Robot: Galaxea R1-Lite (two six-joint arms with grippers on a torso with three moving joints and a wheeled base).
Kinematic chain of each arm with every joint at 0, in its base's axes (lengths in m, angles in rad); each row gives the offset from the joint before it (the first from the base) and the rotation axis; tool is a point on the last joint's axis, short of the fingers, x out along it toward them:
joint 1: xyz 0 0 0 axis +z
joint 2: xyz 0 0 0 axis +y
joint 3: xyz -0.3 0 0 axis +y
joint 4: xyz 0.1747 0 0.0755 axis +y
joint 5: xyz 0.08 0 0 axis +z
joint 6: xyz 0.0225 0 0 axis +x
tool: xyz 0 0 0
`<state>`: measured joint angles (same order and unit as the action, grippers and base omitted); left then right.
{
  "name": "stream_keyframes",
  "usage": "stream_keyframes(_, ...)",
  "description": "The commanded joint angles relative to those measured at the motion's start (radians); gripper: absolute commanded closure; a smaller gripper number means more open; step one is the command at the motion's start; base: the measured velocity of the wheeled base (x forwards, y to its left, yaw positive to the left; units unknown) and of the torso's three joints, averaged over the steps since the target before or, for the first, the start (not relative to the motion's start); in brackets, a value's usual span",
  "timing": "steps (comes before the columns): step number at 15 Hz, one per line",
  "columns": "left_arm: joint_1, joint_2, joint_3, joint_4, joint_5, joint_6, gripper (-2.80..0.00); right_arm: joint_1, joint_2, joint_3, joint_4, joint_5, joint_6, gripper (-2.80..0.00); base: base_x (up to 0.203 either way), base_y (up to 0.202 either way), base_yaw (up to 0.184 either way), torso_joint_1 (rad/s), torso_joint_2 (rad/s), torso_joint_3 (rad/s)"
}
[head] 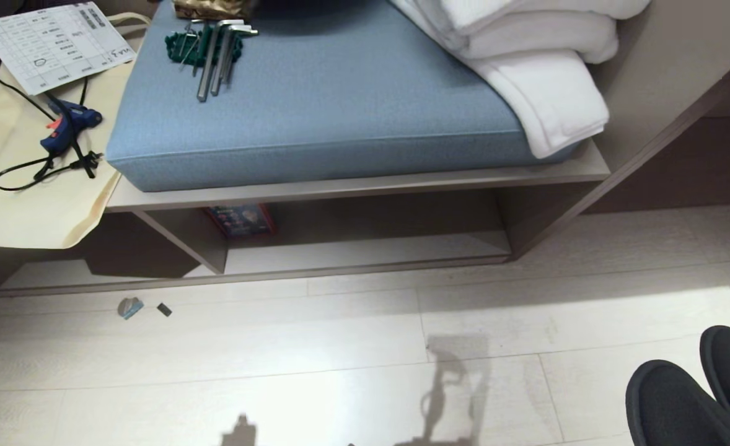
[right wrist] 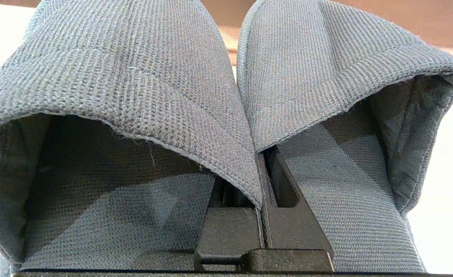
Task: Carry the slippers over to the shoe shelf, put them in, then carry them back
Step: Place the slippers on the floor
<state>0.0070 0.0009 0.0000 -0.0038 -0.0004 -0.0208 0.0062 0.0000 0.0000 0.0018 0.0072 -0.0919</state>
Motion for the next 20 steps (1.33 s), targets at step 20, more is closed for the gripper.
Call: stream_keyframes(20,0.001,0.001,0.0,-0.001,0.0,-0.001,0.0,0.0,0.002,0.0,0.0,0.0,0.0,0.0,0.0,0.0,0.0,0.002,0.0,0.204)
